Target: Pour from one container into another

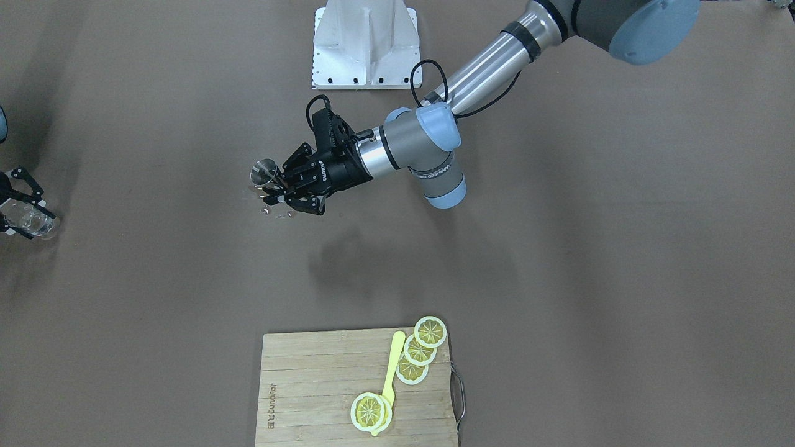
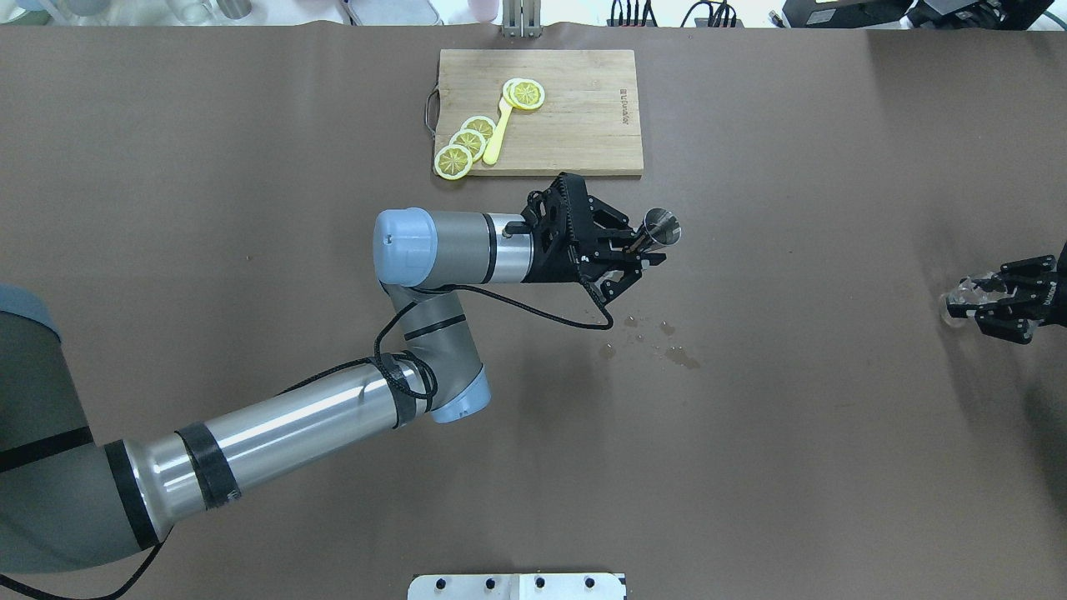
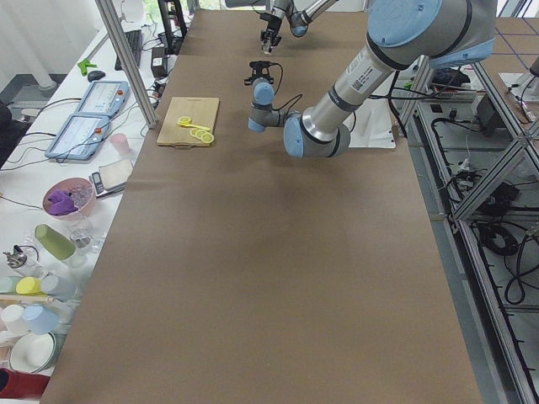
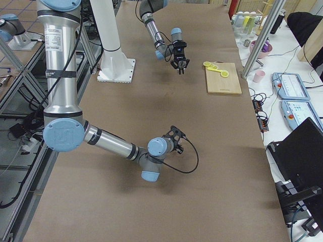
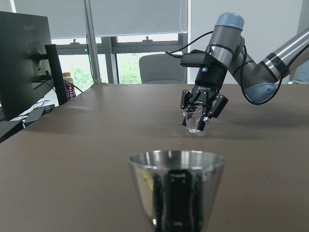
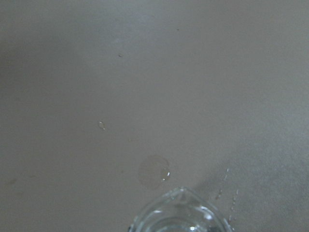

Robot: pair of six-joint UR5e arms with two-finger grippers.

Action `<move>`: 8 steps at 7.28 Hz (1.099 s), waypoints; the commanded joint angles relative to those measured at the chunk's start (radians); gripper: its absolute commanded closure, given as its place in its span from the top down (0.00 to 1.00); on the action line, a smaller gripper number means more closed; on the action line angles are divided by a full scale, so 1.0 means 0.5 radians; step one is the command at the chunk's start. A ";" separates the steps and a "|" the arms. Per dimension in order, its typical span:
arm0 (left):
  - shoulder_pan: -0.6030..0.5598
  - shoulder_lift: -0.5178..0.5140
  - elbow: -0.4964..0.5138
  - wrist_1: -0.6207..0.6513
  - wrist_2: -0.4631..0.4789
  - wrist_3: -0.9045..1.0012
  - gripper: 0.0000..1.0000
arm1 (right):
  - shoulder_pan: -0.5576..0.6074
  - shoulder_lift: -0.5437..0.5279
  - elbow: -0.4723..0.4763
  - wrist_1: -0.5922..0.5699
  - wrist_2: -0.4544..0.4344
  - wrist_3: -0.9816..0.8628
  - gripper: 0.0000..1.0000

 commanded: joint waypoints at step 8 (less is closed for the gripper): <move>0.000 0.009 -0.019 0.011 -0.056 0.006 0.00 | -0.209 0.413 1.077 -1.367 0.100 -0.233 0.00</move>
